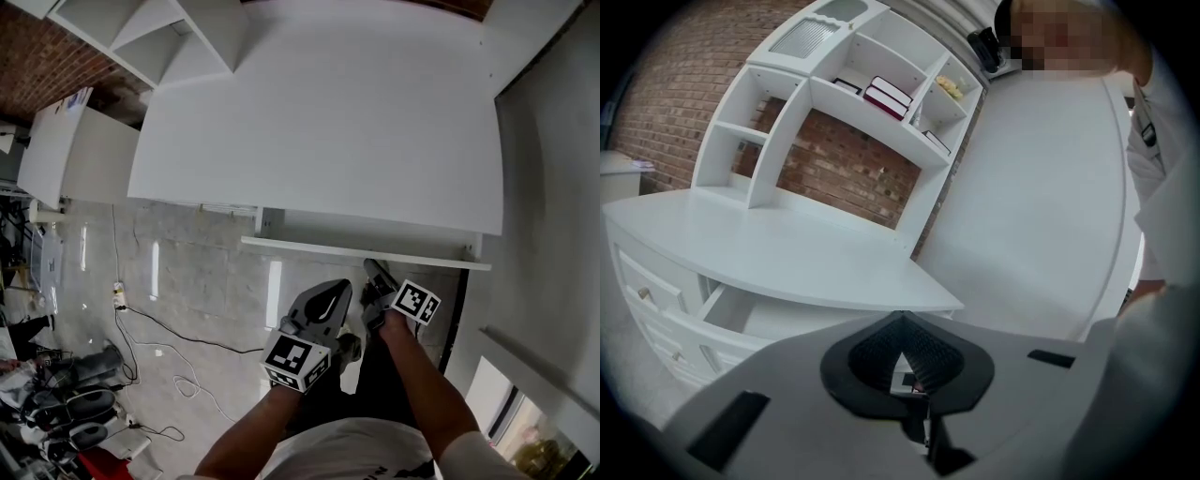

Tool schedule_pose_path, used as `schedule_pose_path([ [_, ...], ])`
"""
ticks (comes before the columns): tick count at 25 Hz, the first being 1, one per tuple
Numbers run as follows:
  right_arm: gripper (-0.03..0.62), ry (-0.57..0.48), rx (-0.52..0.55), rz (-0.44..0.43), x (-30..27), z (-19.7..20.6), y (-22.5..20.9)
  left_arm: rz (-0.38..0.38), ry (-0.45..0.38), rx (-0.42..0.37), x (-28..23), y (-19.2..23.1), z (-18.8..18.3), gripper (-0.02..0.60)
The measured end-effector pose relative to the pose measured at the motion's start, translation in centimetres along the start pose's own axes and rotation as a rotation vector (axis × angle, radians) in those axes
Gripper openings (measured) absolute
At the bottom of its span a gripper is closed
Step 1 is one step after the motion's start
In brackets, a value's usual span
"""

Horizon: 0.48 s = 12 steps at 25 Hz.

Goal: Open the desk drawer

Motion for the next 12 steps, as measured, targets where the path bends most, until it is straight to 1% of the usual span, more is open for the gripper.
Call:
schedule_pose_path([
  [12,0.078,0.026,-0.016,0.032,4.7,6.5,-0.4,0.021,0.014,-0.013,4.2,-1.6,2.3,0.011],
])
Point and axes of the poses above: the fingertips, and each gripper's own axes: x backward along the fingers, y to its left, z out of its underside, the point moved 1 cm from there along x, backward along the fingers, and after that the axes turned 13 degrees about -z, right-handed, at the moved point
